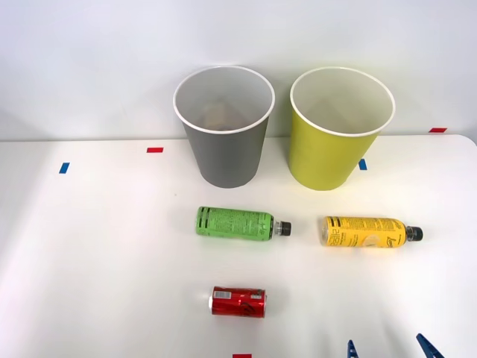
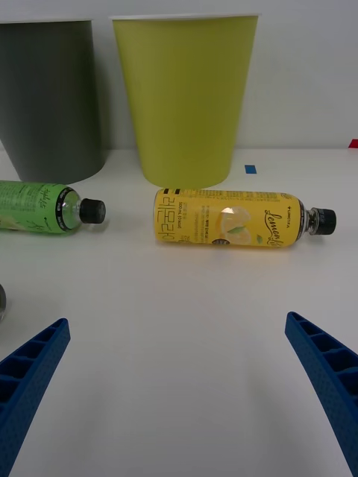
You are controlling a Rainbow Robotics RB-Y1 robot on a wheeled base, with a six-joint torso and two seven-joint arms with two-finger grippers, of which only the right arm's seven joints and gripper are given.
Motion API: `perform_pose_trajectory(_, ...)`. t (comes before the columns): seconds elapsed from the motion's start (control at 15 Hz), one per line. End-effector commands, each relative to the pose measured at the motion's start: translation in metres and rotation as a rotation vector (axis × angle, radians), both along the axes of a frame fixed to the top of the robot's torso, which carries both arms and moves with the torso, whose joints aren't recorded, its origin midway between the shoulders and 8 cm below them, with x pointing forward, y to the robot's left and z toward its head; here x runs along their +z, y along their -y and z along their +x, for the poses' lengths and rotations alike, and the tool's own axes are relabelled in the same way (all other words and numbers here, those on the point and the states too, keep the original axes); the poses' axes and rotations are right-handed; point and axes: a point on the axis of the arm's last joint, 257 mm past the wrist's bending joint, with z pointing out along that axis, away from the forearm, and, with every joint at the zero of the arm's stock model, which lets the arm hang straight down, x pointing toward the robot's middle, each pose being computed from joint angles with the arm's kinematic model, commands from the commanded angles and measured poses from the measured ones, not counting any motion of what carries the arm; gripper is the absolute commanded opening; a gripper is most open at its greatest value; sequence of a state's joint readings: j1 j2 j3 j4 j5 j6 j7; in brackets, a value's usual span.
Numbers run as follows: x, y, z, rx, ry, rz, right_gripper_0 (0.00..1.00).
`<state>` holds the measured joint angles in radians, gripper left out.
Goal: Put cans in the gray bin, plastic bottles in the light green bin
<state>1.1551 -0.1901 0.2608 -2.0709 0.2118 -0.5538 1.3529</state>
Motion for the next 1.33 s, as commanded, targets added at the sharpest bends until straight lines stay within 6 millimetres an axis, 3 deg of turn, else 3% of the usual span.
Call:
perform_pose_trajectory(0.07,0.0000,0.0000,0.0000,0.000,0.000,0.000,1.00)
perform_pose_trajectory(1.33,0.0000,0.0000,0.0000,0.000,0.000,0.000,1.00)
